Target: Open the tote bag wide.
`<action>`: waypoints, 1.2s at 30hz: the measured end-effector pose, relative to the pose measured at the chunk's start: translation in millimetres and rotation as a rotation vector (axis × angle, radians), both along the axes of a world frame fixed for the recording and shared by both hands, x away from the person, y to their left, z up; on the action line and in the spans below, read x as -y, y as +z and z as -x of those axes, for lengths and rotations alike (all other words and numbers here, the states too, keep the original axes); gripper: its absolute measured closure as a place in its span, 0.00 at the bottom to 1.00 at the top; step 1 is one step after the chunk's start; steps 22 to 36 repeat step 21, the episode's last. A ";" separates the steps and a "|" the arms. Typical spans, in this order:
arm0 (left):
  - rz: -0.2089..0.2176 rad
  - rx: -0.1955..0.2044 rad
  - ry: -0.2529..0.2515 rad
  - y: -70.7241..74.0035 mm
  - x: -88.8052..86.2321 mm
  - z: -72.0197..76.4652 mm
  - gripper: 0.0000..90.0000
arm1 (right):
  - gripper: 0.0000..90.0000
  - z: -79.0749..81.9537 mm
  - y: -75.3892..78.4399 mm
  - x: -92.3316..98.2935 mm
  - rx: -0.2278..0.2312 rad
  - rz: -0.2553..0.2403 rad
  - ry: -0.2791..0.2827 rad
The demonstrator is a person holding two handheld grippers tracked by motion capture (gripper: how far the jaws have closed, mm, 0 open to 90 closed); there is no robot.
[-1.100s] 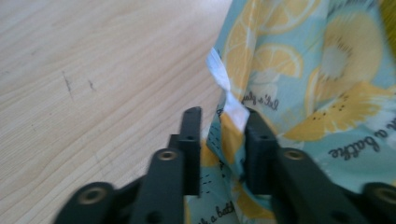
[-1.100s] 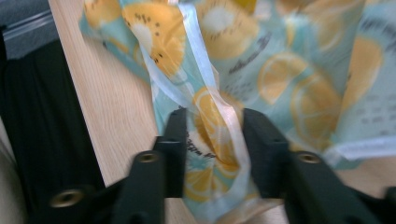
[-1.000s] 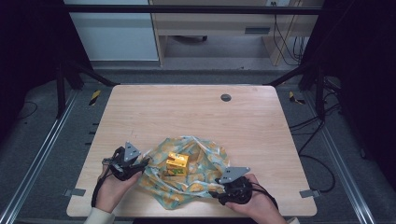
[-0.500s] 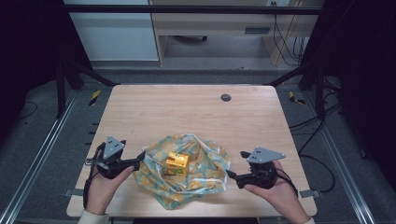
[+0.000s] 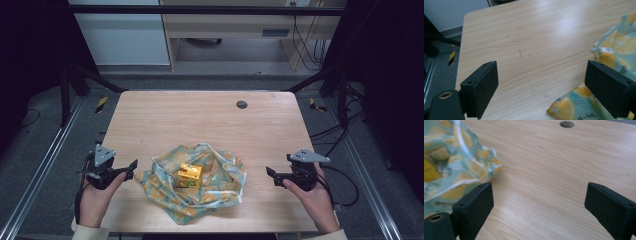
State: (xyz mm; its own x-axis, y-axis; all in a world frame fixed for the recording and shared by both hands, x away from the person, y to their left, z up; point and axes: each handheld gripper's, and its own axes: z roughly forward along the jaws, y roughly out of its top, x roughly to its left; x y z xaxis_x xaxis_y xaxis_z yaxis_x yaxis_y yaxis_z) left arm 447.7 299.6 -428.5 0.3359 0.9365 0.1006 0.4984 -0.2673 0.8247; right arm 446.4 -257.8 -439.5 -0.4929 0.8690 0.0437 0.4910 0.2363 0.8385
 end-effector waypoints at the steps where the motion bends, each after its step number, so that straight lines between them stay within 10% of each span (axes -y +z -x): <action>1: -0.006 -0.003 0.004 -1.5 -1.0 -0.8 0.12 | 0.09 -1.5 -2.9 3.9 -0.001 0.003 -0.013; 13: -0.099 -0.091 0.027 -28.2 -14.0 -13.3 0.09 | 0.09 -9.1 -28.9 28.9 -0.061 0.053 -0.105; 36: -0.057 -0.111 0.038 -34.4 -21.9 -14.9 0.09 | 0.11 -2.9 -34.5 26.1 -0.084 0.052 -0.123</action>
